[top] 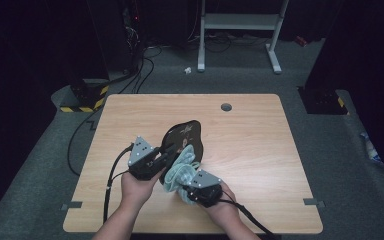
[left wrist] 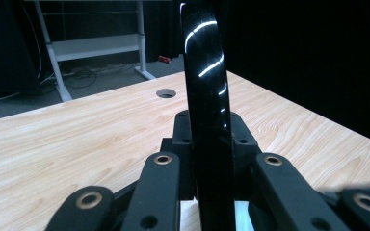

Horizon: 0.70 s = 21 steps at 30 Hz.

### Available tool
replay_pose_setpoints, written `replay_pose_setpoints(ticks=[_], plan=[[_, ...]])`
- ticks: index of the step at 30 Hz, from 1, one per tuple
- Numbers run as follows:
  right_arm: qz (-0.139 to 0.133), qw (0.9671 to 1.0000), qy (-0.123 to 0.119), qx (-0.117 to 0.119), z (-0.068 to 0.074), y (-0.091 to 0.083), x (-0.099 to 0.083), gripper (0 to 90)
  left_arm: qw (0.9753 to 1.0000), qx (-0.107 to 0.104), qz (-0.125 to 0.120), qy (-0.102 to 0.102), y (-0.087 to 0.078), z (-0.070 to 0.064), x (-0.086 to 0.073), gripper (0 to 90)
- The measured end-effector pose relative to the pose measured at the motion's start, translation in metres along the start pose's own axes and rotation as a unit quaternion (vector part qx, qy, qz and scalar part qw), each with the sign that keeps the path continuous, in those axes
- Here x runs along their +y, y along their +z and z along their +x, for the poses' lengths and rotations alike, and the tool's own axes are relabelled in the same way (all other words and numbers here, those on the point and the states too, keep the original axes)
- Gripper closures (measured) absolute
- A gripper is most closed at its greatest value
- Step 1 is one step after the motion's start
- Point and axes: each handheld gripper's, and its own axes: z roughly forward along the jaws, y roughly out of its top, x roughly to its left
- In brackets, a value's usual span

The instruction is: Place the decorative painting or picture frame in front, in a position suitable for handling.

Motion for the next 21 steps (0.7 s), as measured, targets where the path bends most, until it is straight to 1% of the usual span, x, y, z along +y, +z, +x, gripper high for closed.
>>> replay_pose_setpoints(ticks=[1, 3, 6, 7, 8, 9, 10, 12, 13, 14, 15, 16, 17, 19, 20, 21], plan=[[0.000, 0.9999, -0.006, 0.008, 0.005, 0.000, 0.002, 63.6, 1.0000, -0.001, 0.000, 0.000, 0.000, 0.000, 0.000, 78.7], [-0.004, 0.9997, -0.021, 0.015, 0.017, -0.002, 0.007, 63.9, 1.0000, -0.001, 0.000, -0.001, 0.000, 0.000, 0.000, 78.8], [-0.009, 0.9997, -0.018, 0.015, 0.016, -0.004, 0.010, 64.0, 1.0000, -0.002, 0.000, -0.001, 0.000, 0.001, 0.000, 78.9], [-0.011, 0.9997, -0.020, 0.010, 0.014, -0.004, 0.010, 64.1, 1.0000, -0.002, 0.000, -0.001, 0.000, 0.001, 0.000, 78.8], [-0.014, 0.9999, -0.009, -0.001, 0.006, -0.004, 0.009, 64.2, 1.0000, -0.002, 0.000, -0.001, 0.000, 0.001, 0.000, 78.8], [-0.015, 0.9998, -0.005, -0.009, 0.000, -0.004, 0.008, 64.2, 1.0000, -0.002, -0.001, -0.001, 0.000, 0.001, 0.000, 78.8], [-0.015, 0.9998, -0.005, -0.009, 0.000, -0.004, 0.008, 64.2, 1.0000, -0.002, -0.001, -0.001, 0.000, 0.001, 0.000, 78.9], [-0.015, 0.9995, 0.006, -0.026, -0.013, -0.002, 0.006, 64.2, 1.0000, -0.001, -0.001, -0.001, 0.000, 0.000, 0.000, 78.8], [-0.014, 0.9992, 0.017, -0.032, -0.021, -0.001, 0.004, 64.3, 1.0000, 0.000, -0.001, -0.001, 0.000, 0.000, 0.000, 78.8], [-0.011, 0.9984, 0.031, -0.047, -0.036, 0.001, 0.003, 64.4, 1.0000, 0.000, -0.001, 0.000, 0.000, 0.000, 0.000, 78.8], [-0.011, 0.9984, 0.031, -0.047, -0.036, 0.001, 0.003, 64.4, 1.0000, 0.000, -0.001, 0.000, 0.000, 0.000, 0.000, 78.8], [-0.007, 0.9978, 0.038, -0.054, -0.044, 0.001, 0.003, 64.6, 1.0000, 0.000, -0.001, 0.000, 0.000, 0.000, 0.000, 78.8], [-0.007, 0.9978, 0.038, -0.054, -0.044, 0.001, 0.003, 64.6, 1.0000, 0.000, -0.001, 0.000, 0.000, 0.000, 0.000, 78.8], [-0.007, 0.9985, 0.029, -0.046, -0.038, 0.000, 0.006, 65.1, 1.0000, 0.000, -0.002, 0.001, 0.000, 0.000, -0.001, 78.8], [-0.009, 0.9990, 0.025, -0.037, -0.033, -0.001, 0.007, 65.2, 1.0000, 0.000, -0.003, 0.000, 0.000, 0.000, -0.001, 78.8], [-0.009, 0.9990, 0.025, -0.037, -0.033, -0.001, 0.007, 65.2, 1.0000, 0.000, -0.003, 0.000, 0.000, 0.000, -0.001, 78.8]])
